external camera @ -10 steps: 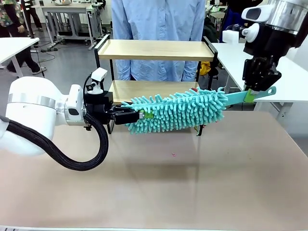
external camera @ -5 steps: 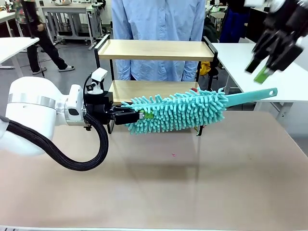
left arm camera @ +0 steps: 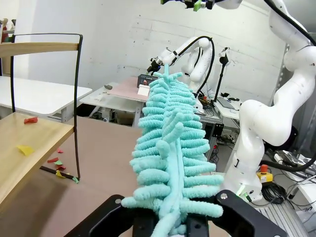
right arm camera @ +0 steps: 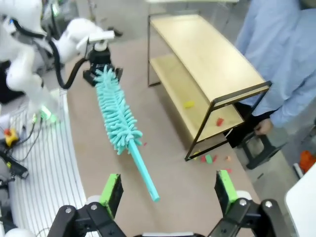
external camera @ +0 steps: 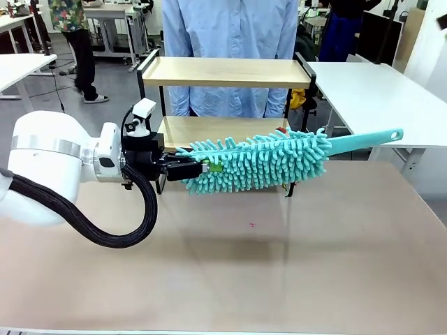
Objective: Clean the shelf.
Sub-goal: Hand the Duster back to the human.
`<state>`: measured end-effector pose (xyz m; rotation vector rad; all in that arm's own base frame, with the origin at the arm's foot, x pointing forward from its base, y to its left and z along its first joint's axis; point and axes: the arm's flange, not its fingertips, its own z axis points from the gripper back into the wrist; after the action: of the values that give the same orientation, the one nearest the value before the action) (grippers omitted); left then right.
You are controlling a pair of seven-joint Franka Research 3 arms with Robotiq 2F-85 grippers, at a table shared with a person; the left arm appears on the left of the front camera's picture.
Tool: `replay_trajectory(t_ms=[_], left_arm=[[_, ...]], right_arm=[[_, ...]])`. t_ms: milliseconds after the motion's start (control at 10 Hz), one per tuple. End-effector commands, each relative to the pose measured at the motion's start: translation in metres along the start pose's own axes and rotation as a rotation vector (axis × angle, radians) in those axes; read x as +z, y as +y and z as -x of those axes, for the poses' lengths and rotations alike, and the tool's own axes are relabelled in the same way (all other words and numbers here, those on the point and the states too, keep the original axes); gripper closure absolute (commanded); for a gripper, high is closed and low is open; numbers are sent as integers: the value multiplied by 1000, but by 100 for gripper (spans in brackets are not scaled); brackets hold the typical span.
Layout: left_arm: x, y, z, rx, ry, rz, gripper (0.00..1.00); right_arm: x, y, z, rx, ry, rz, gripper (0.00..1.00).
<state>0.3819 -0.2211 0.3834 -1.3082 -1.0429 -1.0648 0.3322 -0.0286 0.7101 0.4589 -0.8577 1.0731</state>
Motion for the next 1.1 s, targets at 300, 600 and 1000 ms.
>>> replay_trajectory(t_ms=[300,600,1000], left_arm=[[0,0,-1,-2,-3,3,100],[18,1,-30,1,-32,-64,82],[84,-15,-136,-43,-85,-181,82]], right_arm=[[11,-1,19,-51,-71,45,0],[11,-1,19,-51,-71,45,0],[11,-1,19,-51,-71,45,0]])
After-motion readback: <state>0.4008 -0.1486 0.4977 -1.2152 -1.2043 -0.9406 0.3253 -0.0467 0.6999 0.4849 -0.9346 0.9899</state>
